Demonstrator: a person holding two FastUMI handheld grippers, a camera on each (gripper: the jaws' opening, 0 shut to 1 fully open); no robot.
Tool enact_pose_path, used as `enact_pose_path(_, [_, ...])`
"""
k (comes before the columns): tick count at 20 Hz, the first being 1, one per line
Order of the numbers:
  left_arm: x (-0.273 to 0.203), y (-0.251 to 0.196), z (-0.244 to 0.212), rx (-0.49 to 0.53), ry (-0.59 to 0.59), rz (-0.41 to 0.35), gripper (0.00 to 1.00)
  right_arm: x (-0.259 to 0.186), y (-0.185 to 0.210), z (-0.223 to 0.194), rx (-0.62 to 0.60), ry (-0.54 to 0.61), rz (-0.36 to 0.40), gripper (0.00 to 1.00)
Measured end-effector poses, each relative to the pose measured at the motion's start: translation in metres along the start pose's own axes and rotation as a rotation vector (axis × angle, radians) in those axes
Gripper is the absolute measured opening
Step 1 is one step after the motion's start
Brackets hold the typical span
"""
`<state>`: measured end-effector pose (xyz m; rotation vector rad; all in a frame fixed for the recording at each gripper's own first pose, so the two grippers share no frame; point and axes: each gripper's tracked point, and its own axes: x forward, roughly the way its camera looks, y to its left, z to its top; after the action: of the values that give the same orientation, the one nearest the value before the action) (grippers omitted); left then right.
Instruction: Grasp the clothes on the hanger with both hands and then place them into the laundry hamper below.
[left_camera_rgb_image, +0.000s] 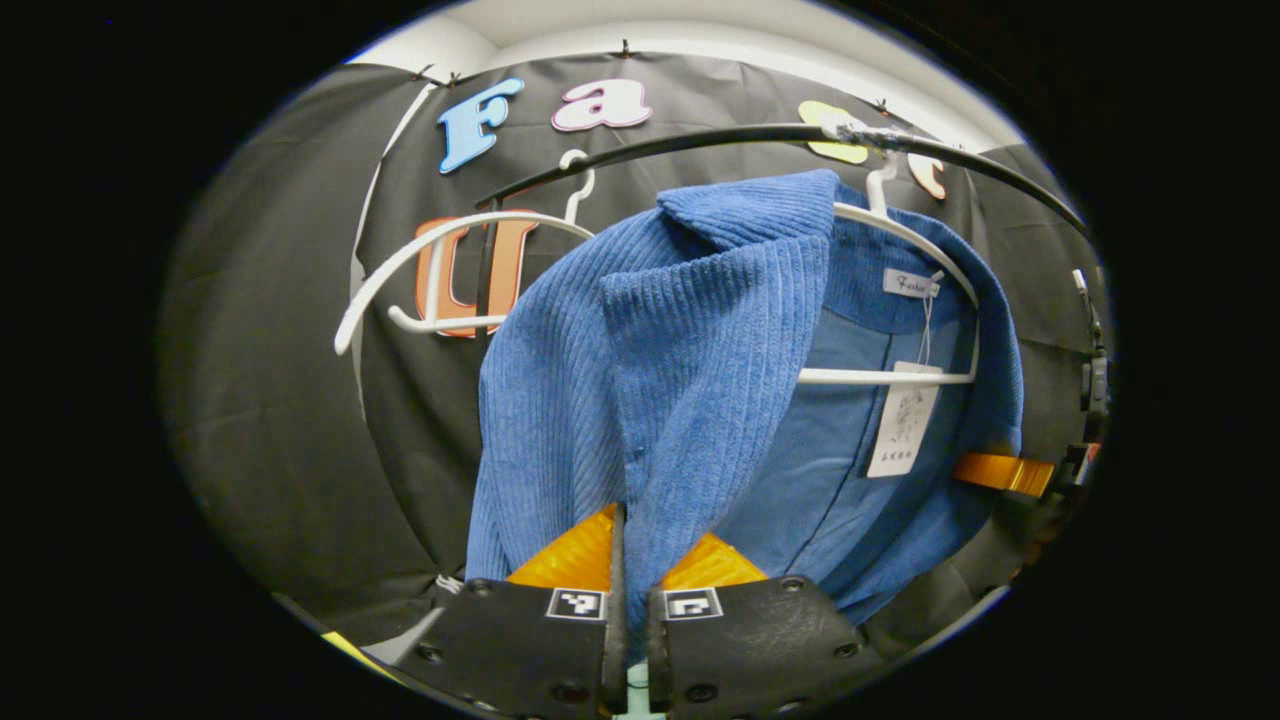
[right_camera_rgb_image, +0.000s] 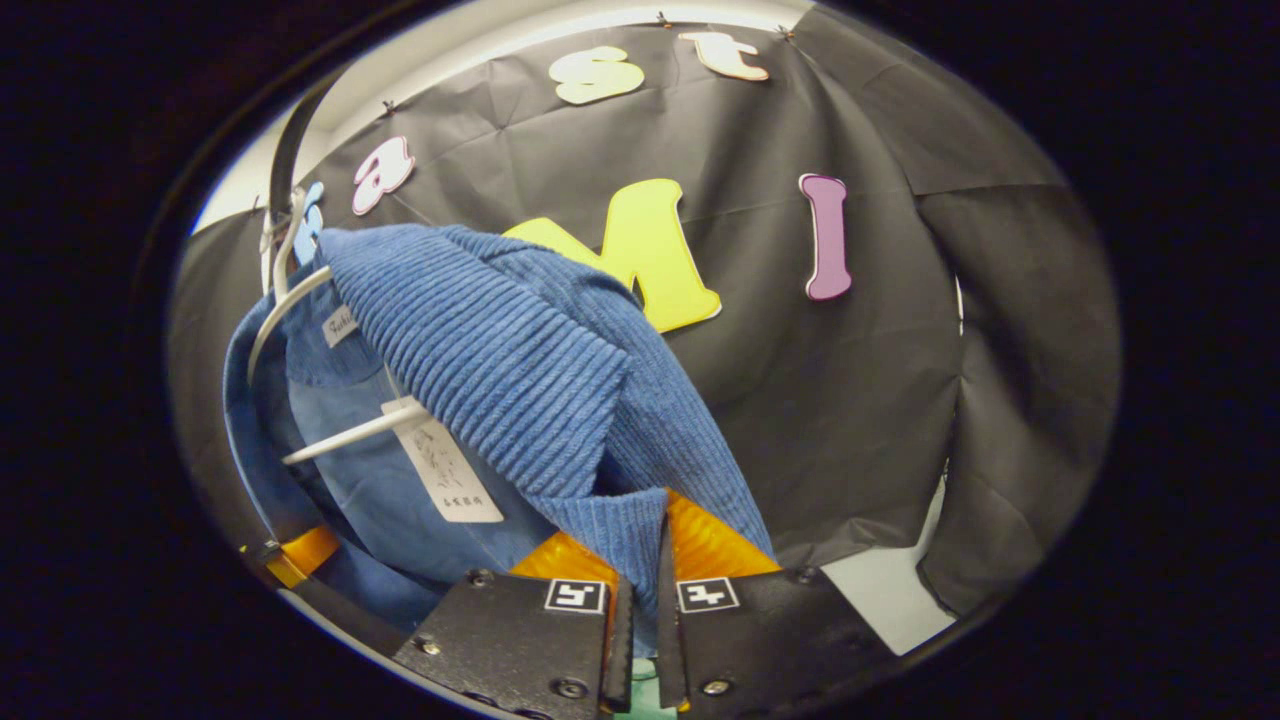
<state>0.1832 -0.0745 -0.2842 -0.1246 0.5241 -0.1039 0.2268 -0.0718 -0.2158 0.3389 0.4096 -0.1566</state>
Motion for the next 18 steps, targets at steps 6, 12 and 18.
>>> enact_pose_path(6, [-0.01, 0.014, 0.028, -0.019, -0.036, -0.003, 0.0, -0.017, -0.019, 0.031, 0.061, -0.061, -0.005, 0.1])
enact_pose_path(12, [-0.023, 0.044, 0.063, -0.024, -0.065, 0.019, 0.0, -0.019, -0.02, 0.044, 0.17, -0.076, 0.069, 0.1])
enact_pose_path(18, [-0.036, 0.068, 0.091, -0.004, -0.101, 0.045, 0.06, -0.018, -0.026, 0.061, 0.17, -0.125, 0.054, 0.08])
